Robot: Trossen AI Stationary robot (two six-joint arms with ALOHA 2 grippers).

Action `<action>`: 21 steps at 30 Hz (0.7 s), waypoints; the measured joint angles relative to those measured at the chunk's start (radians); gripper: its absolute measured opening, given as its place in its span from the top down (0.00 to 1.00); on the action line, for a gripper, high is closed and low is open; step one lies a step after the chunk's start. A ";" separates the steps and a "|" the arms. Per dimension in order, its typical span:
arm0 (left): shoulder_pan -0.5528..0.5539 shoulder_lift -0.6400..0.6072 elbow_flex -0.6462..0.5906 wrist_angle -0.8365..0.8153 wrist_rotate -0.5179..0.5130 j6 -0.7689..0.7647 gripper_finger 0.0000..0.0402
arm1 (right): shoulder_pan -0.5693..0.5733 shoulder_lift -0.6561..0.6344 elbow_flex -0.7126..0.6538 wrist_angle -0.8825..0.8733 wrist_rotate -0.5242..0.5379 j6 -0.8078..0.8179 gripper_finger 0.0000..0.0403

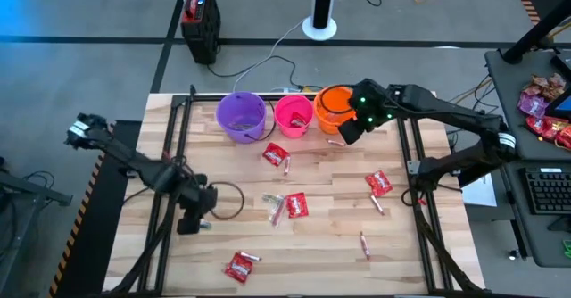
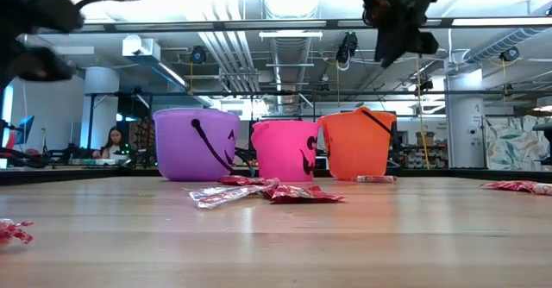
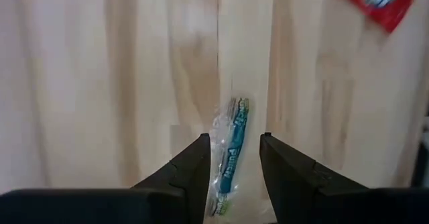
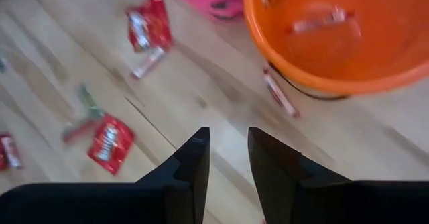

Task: Sort candy by brand, put in halloween buckets
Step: Put the blue candy into the purple bucket

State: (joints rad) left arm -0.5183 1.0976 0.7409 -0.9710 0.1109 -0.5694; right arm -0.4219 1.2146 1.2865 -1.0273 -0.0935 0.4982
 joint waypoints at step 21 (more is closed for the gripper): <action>-0.091 0.264 -0.148 0.292 -0.041 -0.088 0.57 | 0.064 -0.021 0.000 0.019 0.027 -0.001 0.57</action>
State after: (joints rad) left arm -0.6097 1.3615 0.5925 -0.6793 0.0702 -0.6575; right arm -0.3579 1.1931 1.2865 -1.0080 -0.0661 0.4973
